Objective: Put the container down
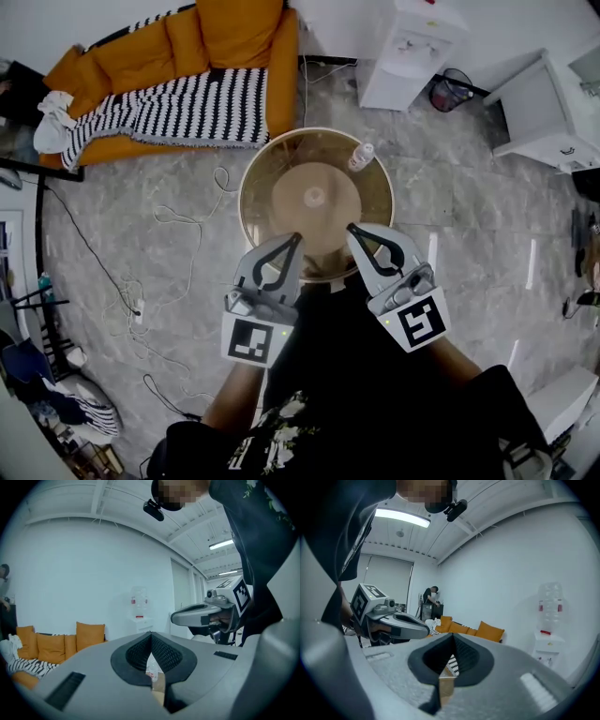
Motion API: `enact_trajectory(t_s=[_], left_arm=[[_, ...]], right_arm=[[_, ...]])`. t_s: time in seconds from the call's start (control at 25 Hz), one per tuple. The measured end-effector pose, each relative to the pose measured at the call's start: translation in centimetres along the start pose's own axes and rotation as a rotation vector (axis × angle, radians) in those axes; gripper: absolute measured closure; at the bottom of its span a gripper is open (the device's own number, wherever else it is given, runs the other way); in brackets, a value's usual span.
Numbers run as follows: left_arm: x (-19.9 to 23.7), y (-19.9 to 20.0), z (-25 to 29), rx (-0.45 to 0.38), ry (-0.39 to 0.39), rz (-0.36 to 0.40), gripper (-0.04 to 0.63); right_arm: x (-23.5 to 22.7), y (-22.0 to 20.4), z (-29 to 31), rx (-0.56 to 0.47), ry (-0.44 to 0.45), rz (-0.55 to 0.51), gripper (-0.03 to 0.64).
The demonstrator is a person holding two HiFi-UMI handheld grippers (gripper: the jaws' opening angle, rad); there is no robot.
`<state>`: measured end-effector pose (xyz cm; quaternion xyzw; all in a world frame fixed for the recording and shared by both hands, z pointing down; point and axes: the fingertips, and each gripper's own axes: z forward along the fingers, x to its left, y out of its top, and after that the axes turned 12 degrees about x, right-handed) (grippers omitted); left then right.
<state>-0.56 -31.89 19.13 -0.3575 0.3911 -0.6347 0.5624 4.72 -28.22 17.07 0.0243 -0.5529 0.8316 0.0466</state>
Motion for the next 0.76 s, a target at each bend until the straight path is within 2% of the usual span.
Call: enact_trajectory(t_s=[0.16,0.64,0.76], left_arm=[[-0.6,1.5,0.0,-0.031,0.045,0.023,0.586],[-3.1,1.8,1.6,-0.004,0.201,-0.072,0.587],[-4.0,1.9,2.6,-0.005,0.214,-0.023,0.586]], right_arm=[[-1.0,0.4,-0.6,-0.018,0.032,-0.007,0.623],[-3.5,-1.1,-1.7,-0.037,0.185,-0.07,0.623],[-4.3,-2.1,-1.8,-0.043,0.206,-0.068,0.623]])
